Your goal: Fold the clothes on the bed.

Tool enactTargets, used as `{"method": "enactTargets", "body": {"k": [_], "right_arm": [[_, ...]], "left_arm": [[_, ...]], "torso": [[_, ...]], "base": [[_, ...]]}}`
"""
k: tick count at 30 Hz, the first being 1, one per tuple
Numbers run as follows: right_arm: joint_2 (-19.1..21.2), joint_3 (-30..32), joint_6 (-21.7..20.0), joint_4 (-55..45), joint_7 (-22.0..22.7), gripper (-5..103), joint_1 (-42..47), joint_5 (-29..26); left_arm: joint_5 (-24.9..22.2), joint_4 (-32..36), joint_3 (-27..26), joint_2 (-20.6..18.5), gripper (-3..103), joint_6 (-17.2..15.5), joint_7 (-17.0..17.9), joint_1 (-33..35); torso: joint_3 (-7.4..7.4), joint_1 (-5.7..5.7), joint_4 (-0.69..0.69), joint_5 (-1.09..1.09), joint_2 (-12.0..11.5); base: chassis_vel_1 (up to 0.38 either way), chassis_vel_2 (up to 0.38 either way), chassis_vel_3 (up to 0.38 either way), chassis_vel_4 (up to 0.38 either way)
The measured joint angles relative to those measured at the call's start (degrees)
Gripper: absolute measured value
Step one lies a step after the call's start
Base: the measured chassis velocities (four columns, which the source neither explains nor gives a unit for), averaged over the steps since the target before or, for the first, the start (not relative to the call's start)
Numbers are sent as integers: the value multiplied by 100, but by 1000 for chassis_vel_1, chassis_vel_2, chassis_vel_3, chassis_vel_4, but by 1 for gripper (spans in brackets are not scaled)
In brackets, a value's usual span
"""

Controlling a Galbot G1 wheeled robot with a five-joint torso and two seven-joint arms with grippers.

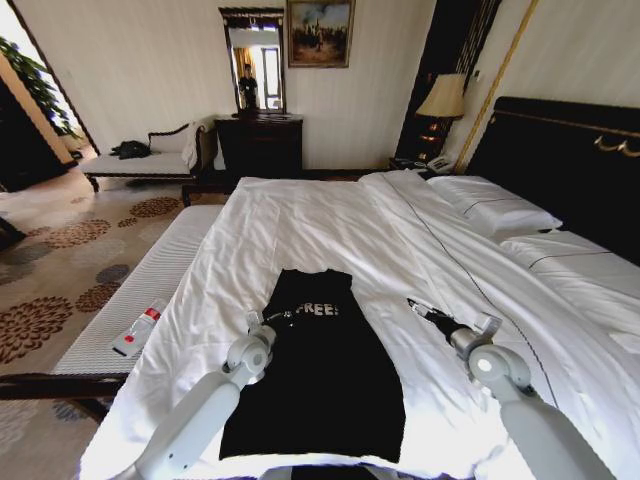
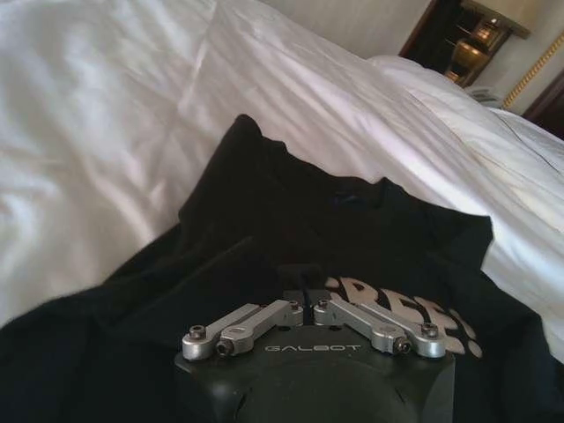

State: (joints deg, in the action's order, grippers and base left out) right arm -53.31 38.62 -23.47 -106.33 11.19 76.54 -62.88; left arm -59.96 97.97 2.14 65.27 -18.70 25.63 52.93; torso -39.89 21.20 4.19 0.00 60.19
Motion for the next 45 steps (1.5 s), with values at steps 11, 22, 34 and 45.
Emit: {"method": "enactTargets", "body": {"k": [11, 22, 34, 45], "right_arm": [[-31, -204, 7, 18, -15, 100, -137, 25], [-57, -324, 4, 42, -1, 100, -222, 69], [-17, -145, 4, 49, -23, 100, -51, 87], [-10, -33, 4, 86, -23, 100, -28, 45]], "left_arm": [[15, 532, -109, -281, 29, -110, -61, 167], [-203, 852, -563, -595, 67, 15, -137, 186], [-477, -1026, -495, -170, 100, 126, -287, -1329], [203, -2965, -220, 717, 100, 253, -640, -2170]], "torso": [[0, 0, -1, 0, 0], [0, 0, -1, -1, 0], [-1, 0, 1, -1, 0], [-1, 1, 0, 0, -1]], "base": [[0, 0, 0, 0], [0, 0, 0, 0], [0, 0, 0, 0], [0, 0, 0, 0]]}}
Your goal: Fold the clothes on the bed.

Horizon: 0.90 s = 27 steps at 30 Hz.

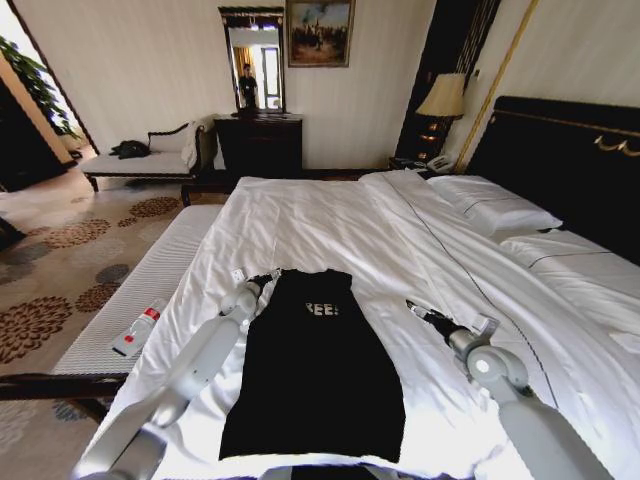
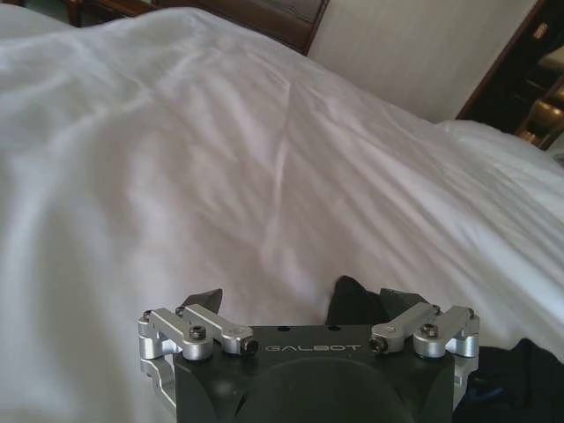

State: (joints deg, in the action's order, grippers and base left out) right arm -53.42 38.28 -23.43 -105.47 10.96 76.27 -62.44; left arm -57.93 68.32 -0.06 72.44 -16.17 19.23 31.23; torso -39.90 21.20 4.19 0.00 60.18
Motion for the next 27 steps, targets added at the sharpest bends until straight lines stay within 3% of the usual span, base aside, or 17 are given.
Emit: {"method": "enactTargets", "body": {"k": [9, 12, 19, 21, 23, 24, 25, 27], "right_arm": [[-3, 20, 1, 28, 7, 100, -35, -44], [-6, 42, 0, 27, 11, 100, -32, -65], [15, 83, 0, 41, 14, 100, -23, -104], [20, 68, -1, 47, 16, 100, -47, -116], [32, -27, -17, 79, 42, 100, -179, -236], [32, -27, -17, 79, 42, 100, -179, -236], [37, -111, -35, 112, 71, 100, -305, -334], [60, -352, -70, 210, 122, 100, -639, -530]], "left_arm": [[269, -676, 55, 551, 103, 71, -188, -253], [283, -774, 54, 611, 97, 73, -238, -257], [395, -1026, -49, 725, 68, 103, -261, -308], [399, -1033, -62, 726, 68, 107, -259, -308], [400, -1034, -84, 720, 57, 111, -255, -304], [400, -1034, -84, 720, 57, 111, -255, -304], [399, -1026, -83, 703, 47, 111, -254, -297], [391, -1014, -66, 680, 41, 114, -252, -298]], "torso": [[0, 0, 2, 1, 0], [0, 0, 0, 1, 0], [0, 0, 1, 0, 0], [0, 0, 1, 0, 0], [1, 0, 1, 0, 1], [1, 0, 1, 0, 1], [1, 0, 1, -1, 0], [1, 0, 1, -1, 1]], "base": [[0, 0, 0, 0], [0, 0, 0, 0], [0, 0, 0, 0], [0, 0, 0, 0], [0, 0, 0, 0], [0, 0, 0, 0], [0, 0, 0, 0], [0, 0, 0, 0]]}}
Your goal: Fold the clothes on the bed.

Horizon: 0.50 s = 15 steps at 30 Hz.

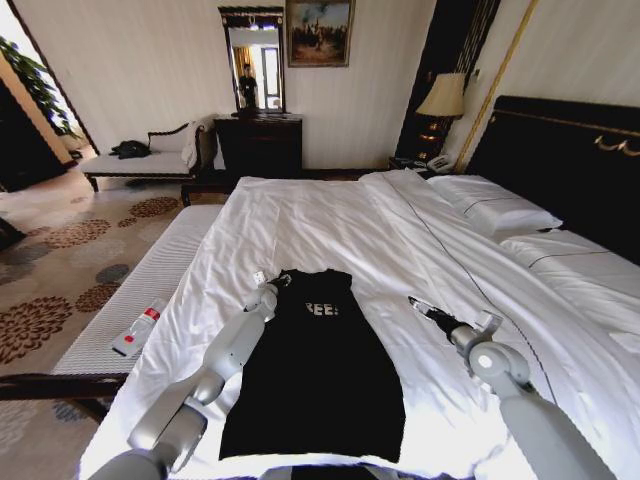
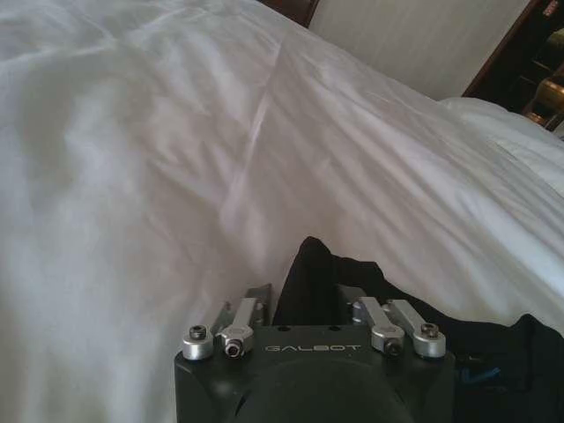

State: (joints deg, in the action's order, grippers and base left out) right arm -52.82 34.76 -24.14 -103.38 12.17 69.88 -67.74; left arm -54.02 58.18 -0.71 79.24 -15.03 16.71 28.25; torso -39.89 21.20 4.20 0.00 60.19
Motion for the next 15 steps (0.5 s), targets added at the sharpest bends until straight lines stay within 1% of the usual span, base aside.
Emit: {"method": "enactTargets", "body": {"k": [1, 5, 6, 7, 10, 11, 12, 15], "right_arm": [[0, 0, 0, 0, 0, 100, 0, 0], [18, -537, -117, 366, 23, 100, -738, -359], [18, -537, -117, 366, 23, 100, -738, -359], [9, -685, -140, 519, 12, 100, -934, -395], [-49, -1163, -214, 996, -91, 100, -1447, -455], [-69, -1337, -230, 1164, -143, 100, -1608, -449], [-69, -1337, -230, 1164, -143, 100, -1608, -449], [-129, -1886, -252, 1659, -355, 100, -2085, -326]], "left_arm": [[0, 0, 0, 0, 41, 0, 0, 0], [-18, -23, 34, 7, 19, 11, 2, -47], [-18, -23, 34, 7, 19, 11, 2, -47], [-21, -34, 49, 8, 19, 16, 3, -60], [-32, -38, 87, -8, 4, 24, 6, -75], [-36, -38, 95, -22, 2, 24, 9, -75], [-36, -38, 95, -22, 2, 24, 9, -75], [-60, -1, 110, -65, 1, 26, 16, -74]], "torso": [[0, 0, 0, 0, 0], [0, 1, -1, 0, 0], [0, 1, -1, 0, 0], [0, 0, -1, 0, 0], [0, 1, -1, 0, 0], [0, 1, 0, 0, 0], [0, 1, 0, 0, 0], [-1, 1, -1, 1, 0]], "base": [[0, 0, 0, 0], [0, 0, 0, 0], [0, 0, 0, 0], [0, 0, 0, 0], [0, 0, 0, 0], [0, 0, 0, 0], [0, 0, 0, 0], [0, 0, 0, 0]]}}
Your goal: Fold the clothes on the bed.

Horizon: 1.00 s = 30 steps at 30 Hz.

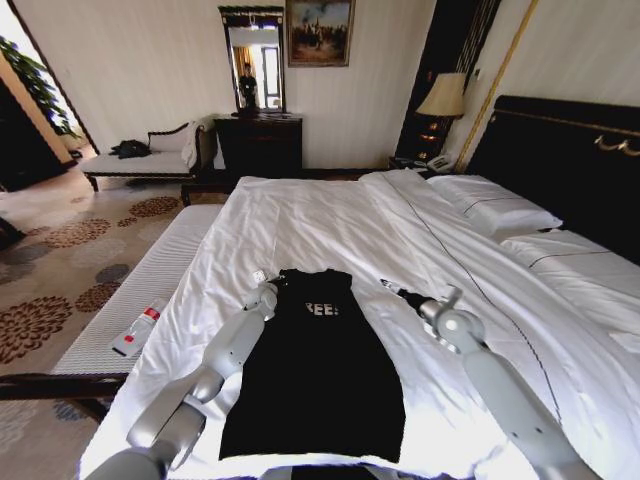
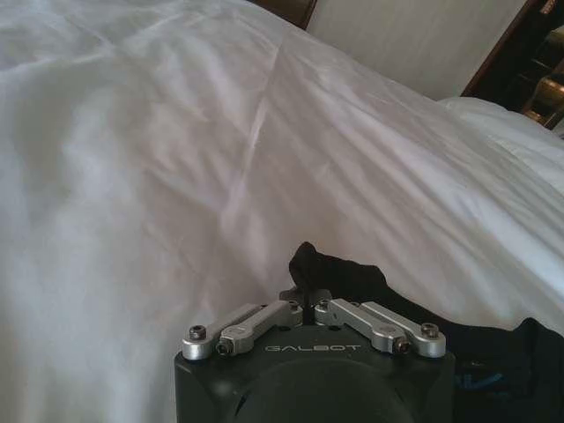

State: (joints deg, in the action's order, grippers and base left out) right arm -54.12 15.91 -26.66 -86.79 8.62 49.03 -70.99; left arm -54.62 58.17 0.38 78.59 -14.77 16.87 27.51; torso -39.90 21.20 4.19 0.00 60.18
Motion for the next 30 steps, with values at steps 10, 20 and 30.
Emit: {"method": "enactTargets", "body": {"k": [10, 20, 30], "right_arm": [[-248, -945, -137, 716, -315, 100, -1091, 135], [-449, -1218, -124, 1219, -406, 100, -1329, 369], [-680, -1408, -68, 1579, -442, 100, -1579, 463]], "left_arm": [[-91, 124, 11, -126, 1, 4, 18, 48], [-102, 163, 48, -85, 1, 5, 9, 78], [-154, 163, 102, -57, 1, -6, 4, 23]], "torso": [[0, 0, -1, -1, 0], [1, 0, 1, 0, 1], [1, -1, 1, 0, 0]], "base": [[0, 0, 0, 0], [0, 0, 0, 0], [0, 0, 0, 0]]}}
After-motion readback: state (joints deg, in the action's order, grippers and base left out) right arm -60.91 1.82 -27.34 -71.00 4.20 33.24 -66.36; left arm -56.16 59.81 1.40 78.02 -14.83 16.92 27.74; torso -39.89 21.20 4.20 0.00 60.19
